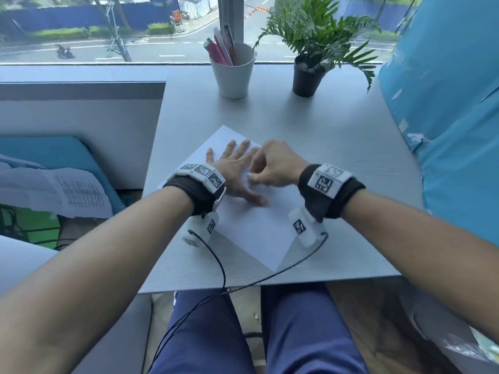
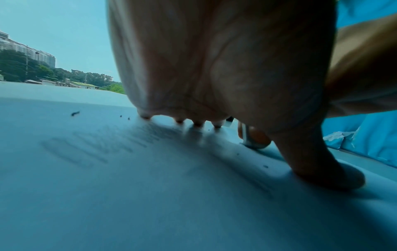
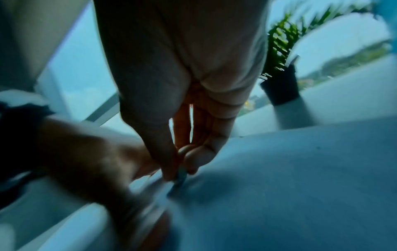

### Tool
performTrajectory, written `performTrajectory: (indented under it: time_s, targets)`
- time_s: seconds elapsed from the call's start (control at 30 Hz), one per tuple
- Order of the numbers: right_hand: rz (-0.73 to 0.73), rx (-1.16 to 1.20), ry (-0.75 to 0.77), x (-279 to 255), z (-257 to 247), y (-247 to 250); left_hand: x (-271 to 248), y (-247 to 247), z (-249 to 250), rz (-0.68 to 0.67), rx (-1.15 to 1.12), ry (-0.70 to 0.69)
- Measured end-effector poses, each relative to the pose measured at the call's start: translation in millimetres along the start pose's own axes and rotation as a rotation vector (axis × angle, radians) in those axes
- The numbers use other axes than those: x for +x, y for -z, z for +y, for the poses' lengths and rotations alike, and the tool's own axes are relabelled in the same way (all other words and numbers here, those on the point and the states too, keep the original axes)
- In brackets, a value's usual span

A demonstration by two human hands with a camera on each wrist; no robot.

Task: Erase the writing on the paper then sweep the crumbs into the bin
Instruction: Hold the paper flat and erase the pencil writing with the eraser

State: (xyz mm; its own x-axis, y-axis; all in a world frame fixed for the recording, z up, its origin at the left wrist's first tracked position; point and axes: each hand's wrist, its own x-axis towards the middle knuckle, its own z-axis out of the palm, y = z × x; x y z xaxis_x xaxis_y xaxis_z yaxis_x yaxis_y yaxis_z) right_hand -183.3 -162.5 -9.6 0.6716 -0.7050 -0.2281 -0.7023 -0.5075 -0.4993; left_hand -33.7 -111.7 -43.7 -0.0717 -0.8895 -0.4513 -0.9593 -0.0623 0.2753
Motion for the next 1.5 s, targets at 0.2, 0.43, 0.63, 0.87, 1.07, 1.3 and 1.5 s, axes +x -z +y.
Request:
performTrajectory:
  time_s: [0.2,0.43,0.63,0.87,1.07,1.3,1.5]
  targets:
    - [0.149,0.006,-0.089,15,6,11,0,-2,0,0.006,-0.006,0.013]
    - [0.223,0.116,-0.164,22,16,20,1,-2,1,-0.003,0.003,0.025]
    - [0.066,0.074,-0.076,18,7,9,-3,0,1,-0.013,-0.01,0.008]
    - [0.062,0.057,-0.024,16,5,0,0,-1,0,-0.003,-0.009,0.001]
    - [0.159,0.052,-0.088,21,5,7,1,-3,-1,-0.008,0.0,0.006]
    - [0.219,0.083,-0.174,-18,38,28,-3,-4,-2,0.02,0.026,-0.002]
    - [0.063,0.027,-0.326,-42,69,24,-8,-1,3,0.01,0.19,-0.005]
